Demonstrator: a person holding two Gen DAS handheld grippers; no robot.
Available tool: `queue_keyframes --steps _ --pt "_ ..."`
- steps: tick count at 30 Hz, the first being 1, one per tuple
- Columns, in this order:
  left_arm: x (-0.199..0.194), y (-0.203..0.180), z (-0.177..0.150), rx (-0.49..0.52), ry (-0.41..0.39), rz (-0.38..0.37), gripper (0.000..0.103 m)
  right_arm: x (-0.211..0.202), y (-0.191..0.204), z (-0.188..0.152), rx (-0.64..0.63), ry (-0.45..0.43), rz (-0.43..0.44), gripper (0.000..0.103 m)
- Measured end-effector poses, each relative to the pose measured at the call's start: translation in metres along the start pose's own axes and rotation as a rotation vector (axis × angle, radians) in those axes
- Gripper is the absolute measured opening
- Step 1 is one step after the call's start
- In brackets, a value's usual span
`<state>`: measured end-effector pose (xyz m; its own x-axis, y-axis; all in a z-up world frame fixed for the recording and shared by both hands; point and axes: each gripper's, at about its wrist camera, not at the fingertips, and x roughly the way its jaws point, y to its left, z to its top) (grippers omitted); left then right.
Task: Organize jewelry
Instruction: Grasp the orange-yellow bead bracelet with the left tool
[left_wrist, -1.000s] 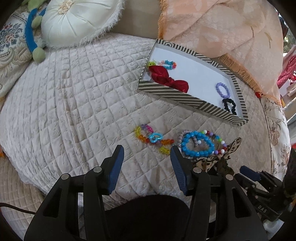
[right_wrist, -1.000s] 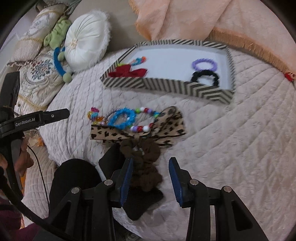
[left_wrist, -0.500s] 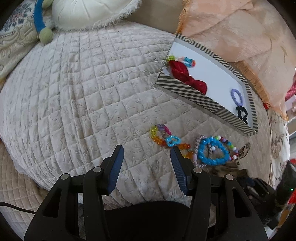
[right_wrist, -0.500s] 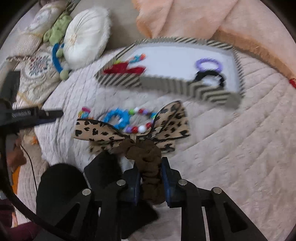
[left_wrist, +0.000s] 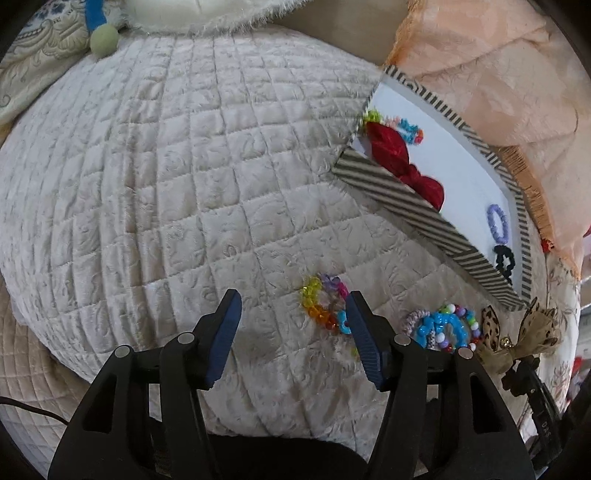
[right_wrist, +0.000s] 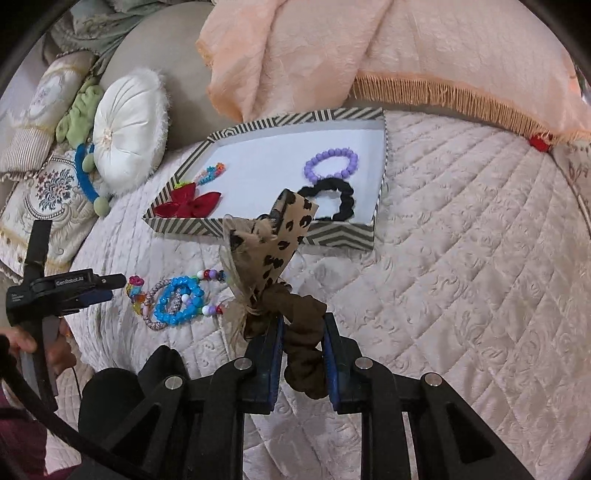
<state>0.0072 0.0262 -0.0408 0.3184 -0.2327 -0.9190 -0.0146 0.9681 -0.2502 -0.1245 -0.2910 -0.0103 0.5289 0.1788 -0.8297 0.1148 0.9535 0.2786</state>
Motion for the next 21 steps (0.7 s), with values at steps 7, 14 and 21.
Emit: queue_keyframes --steps 7,14,21 --pt "0.013 0.000 0.004 -0.019 0.006 0.003 0.047 0.009 -0.004 0.002 0.024 0.009 0.035 0.019" --pt "0.002 -0.008 0.009 0.040 -0.024 -0.017 0.007 -0.003 -0.005 0.006 0.059 -0.020 0.121 0.019" --pt "-0.046 -0.022 0.009 0.101 -0.104 -0.077 0.007 -0.032 0.006 0.013 0.044 -0.081 0.145 0.019"
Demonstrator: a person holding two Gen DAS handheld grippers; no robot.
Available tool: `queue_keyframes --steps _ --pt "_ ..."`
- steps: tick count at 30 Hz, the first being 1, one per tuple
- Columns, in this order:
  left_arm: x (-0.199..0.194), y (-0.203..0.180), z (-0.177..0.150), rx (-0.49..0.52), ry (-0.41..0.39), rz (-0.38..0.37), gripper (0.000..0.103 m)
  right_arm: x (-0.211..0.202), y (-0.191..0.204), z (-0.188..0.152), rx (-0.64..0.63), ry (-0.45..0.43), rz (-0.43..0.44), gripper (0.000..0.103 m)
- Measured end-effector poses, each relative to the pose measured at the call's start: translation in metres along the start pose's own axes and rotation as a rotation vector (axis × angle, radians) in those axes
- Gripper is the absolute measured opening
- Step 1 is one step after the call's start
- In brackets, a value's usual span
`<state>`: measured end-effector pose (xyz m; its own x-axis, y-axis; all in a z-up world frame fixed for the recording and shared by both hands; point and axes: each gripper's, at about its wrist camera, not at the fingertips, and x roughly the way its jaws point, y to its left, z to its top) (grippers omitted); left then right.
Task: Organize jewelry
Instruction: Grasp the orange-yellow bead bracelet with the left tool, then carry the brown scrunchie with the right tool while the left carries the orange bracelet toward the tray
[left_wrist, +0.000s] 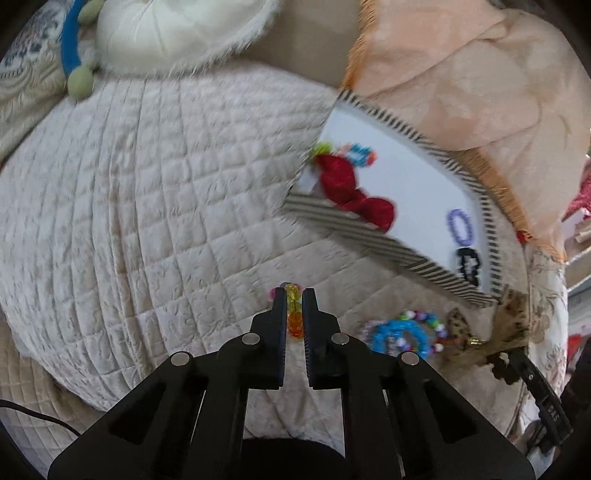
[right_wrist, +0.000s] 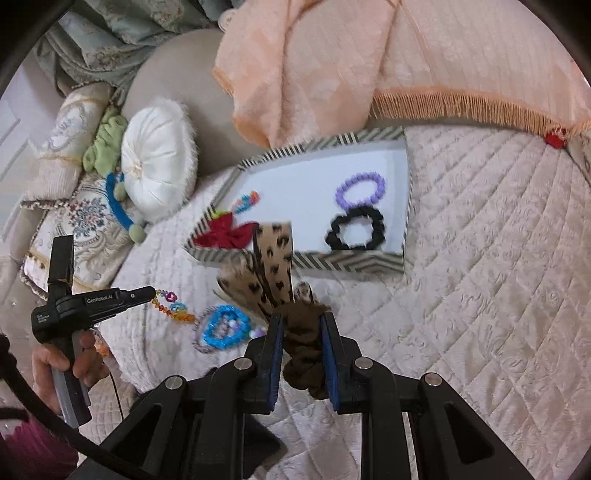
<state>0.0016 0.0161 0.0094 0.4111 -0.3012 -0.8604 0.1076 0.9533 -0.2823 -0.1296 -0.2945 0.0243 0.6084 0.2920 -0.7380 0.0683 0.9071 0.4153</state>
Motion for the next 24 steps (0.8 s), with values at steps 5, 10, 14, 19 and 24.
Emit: queue_keyframes --steps 5,10,14,19,24 --pt "-0.025 -0.007 0.006 0.022 -0.039 -0.020 0.007 -0.018 0.011 0.008 -0.014 -0.047 0.006 0.019" --pt "-0.046 -0.009 0.007 0.035 -0.071 -0.020 0.007 -0.026 0.012 0.009 -0.026 -0.059 -0.007 0.019" --pt "-0.054 -0.011 0.006 0.048 -0.087 -0.021 0.006 -0.005 0.002 0.007 -0.038 0.038 -0.089 0.031" --pt "-0.057 -0.014 0.003 0.059 -0.087 -0.025 0.006 0.040 -0.009 -0.006 -0.108 0.168 -0.181 0.055" --pt "-0.048 -0.006 0.004 0.031 -0.056 -0.014 0.007 0.078 -0.008 -0.009 -0.196 0.260 -0.216 0.055"
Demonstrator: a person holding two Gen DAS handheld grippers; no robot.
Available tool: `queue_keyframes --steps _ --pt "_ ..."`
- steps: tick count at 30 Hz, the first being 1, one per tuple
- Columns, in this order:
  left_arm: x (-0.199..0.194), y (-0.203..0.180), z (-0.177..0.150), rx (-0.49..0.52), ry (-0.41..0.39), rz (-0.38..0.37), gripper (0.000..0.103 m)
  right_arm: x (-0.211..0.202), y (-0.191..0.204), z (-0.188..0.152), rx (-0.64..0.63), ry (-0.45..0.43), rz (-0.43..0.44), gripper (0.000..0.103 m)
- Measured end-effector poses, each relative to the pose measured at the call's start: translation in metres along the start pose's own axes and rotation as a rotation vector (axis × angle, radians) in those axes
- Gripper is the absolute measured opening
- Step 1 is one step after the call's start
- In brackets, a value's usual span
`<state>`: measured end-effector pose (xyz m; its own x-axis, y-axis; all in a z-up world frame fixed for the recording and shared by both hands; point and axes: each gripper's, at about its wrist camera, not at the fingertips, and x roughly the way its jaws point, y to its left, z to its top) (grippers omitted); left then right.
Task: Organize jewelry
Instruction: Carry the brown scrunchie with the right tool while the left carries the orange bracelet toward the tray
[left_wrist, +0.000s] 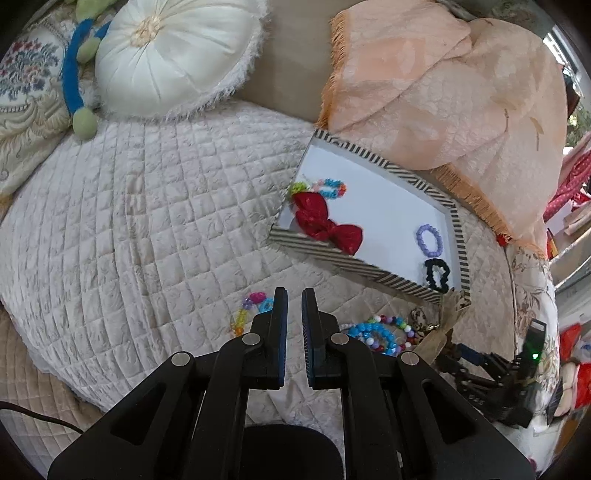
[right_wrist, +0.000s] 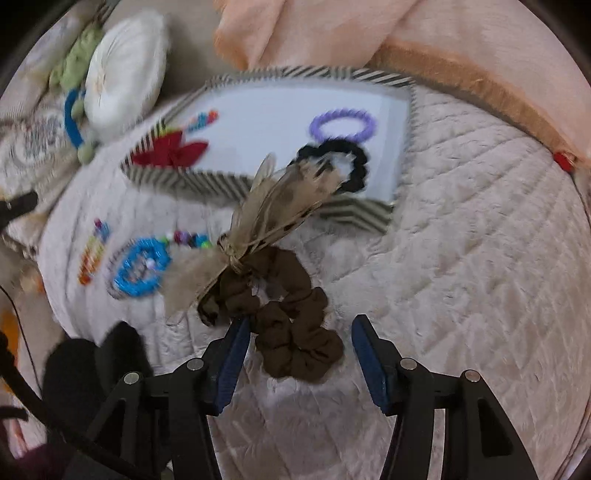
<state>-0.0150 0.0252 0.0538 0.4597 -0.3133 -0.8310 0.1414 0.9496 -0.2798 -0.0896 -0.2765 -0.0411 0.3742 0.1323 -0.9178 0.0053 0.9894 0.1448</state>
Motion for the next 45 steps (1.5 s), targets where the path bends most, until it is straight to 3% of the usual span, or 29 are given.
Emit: queue_keyframes --steps 2,4,5,6,7,11,13,14,17,28,33,45 --pt "0.011 0.007 -0.002 -0.015 0.027 0.010 0.010 0.005 0.004 0.001 -0.032 -0.008 -0.020 0.057" --pt "0.024 0.013 -0.006 -0.009 0.048 0.046 0.027 0.007 0.007 0.004 -0.048 -0.020 -0.035 0.057" --pt "0.032 0.015 -0.009 -0.006 0.065 0.060 0.045 0.007 0.006 0.005 -0.039 -0.027 -0.030 0.057" --pt "0.041 0.018 -0.012 -0.008 0.082 0.060 0.048 0.007 0.003 0.006 -0.020 -0.036 -0.016 0.057" --pt "0.048 0.021 -0.014 -0.013 0.099 0.064 0.048 0.008 0.002 0.006 -0.009 -0.042 -0.007 0.057" --pt "0.081 0.030 -0.025 -0.020 0.162 0.134 0.047 0.005 -0.005 0.007 0.020 -0.075 0.009 0.036" --pt "0.093 0.034 -0.029 -0.036 0.190 0.152 0.034 0.000 -0.008 0.005 0.034 -0.087 0.025 0.031" --pt "0.098 0.035 -0.030 -0.034 0.197 0.161 0.021 -0.001 -0.009 0.004 0.038 -0.091 0.030 0.029" --pt "0.096 0.034 -0.029 -0.023 0.176 0.151 0.008 -0.012 -0.014 0.000 0.060 -0.111 0.057 0.028" --pt "0.025 0.006 0.001 0.034 0.025 0.070 0.008 -0.080 -0.012 0.008 0.079 -0.243 0.112 0.027" --pt "0.000 -0.013 0.025 0.058 -0.031 0.050 0.008 -0.102 -0.009 0.020 0.062 -0.289 0.097 0.027" --pt "-0.006 -0.060 0.067 0.148 -0.096 0.078 0.008 -0.115 -0.011 0.066 0.046 -0.338 0.075 0.027"
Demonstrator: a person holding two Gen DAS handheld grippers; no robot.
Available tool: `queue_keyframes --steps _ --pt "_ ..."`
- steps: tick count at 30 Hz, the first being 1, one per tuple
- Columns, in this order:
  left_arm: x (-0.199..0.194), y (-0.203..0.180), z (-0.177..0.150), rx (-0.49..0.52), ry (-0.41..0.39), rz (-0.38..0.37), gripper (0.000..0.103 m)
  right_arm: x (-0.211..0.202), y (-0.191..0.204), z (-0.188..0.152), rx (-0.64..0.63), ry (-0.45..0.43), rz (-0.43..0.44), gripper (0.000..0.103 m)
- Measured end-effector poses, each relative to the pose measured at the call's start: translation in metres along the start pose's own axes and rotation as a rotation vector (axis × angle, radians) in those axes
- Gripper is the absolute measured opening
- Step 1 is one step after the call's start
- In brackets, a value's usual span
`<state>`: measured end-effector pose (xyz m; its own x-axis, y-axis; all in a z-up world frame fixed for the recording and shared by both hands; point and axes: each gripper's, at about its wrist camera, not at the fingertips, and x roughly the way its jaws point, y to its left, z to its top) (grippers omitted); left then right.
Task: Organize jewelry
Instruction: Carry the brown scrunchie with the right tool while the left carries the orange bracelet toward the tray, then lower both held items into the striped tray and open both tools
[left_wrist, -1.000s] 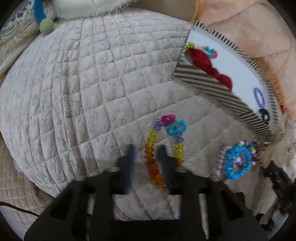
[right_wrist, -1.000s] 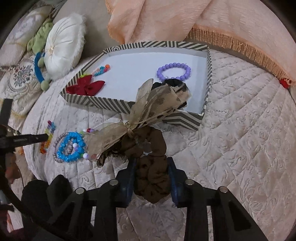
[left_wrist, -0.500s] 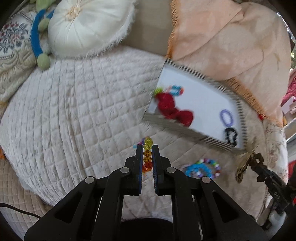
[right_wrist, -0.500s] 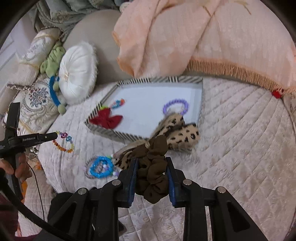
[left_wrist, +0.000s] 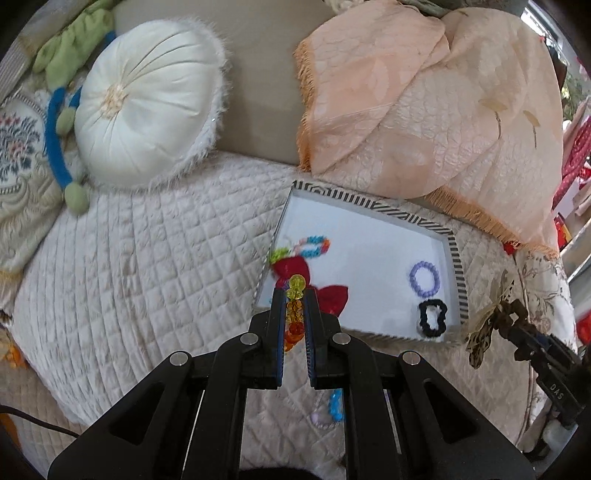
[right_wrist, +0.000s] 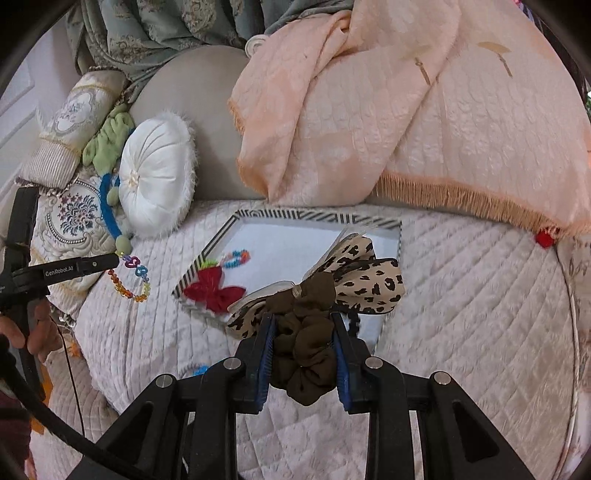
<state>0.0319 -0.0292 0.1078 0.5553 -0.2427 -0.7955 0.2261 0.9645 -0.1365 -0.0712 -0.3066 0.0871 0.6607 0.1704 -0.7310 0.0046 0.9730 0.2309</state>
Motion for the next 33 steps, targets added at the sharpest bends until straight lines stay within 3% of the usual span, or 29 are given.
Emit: queue_keyframes --steps 21,33 --pt "0.091 -0.052 0.062 0.064 0.034 0.046 0.008 0.088 -0.034 0.067 0.052 0.041 -0.009 0.027" --pt "0.165 -0.061 0.077 0.021 0.104 0.024 0.008 0.156 -0.069 0.076 0.219 0.064 0.044 0.027"
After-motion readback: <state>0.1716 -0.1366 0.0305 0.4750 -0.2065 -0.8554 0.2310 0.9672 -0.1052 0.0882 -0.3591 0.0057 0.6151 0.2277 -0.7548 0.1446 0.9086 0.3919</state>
